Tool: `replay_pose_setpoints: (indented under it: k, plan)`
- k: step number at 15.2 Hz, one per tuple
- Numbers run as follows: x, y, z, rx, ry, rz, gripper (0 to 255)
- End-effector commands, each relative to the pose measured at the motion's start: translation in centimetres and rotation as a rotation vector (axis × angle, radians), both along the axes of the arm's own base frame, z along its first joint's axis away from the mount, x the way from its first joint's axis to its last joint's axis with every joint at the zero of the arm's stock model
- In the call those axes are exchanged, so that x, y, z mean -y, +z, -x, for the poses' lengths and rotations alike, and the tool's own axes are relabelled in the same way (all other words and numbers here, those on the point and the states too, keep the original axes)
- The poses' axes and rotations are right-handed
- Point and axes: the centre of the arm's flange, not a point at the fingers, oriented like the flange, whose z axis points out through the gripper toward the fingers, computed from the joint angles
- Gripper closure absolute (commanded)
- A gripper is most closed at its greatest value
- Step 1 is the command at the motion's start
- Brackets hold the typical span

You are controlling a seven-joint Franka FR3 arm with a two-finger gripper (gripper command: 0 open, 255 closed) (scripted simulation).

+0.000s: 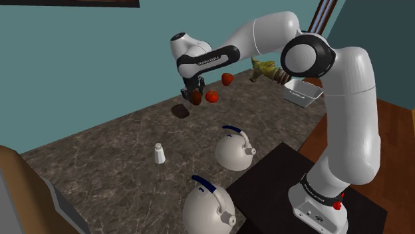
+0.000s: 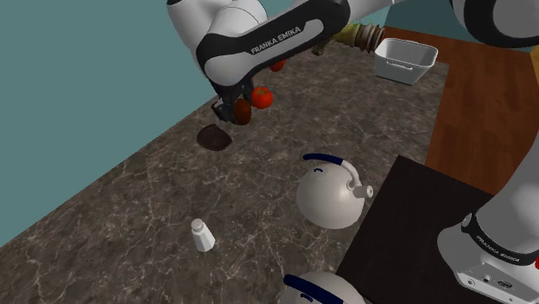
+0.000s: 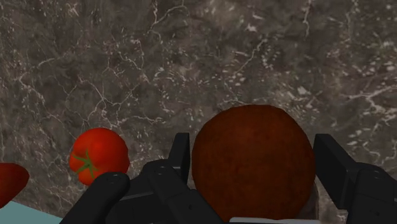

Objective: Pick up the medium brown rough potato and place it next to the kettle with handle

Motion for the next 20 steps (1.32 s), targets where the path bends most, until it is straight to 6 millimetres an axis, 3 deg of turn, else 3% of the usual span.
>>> replay_pose_setpoints:
  k: [1, 15, 20]
  plan:
    - [0.0, 1.1, 0.1, 0.000, 0.000, 0.000, 255]
    - [0.0, 8.3, 0.1, 0.000, 0.000, 0.000, 255]
    - [-4.9, 8.3, 4.4, 0.000, 0.000, 0.000, 255]
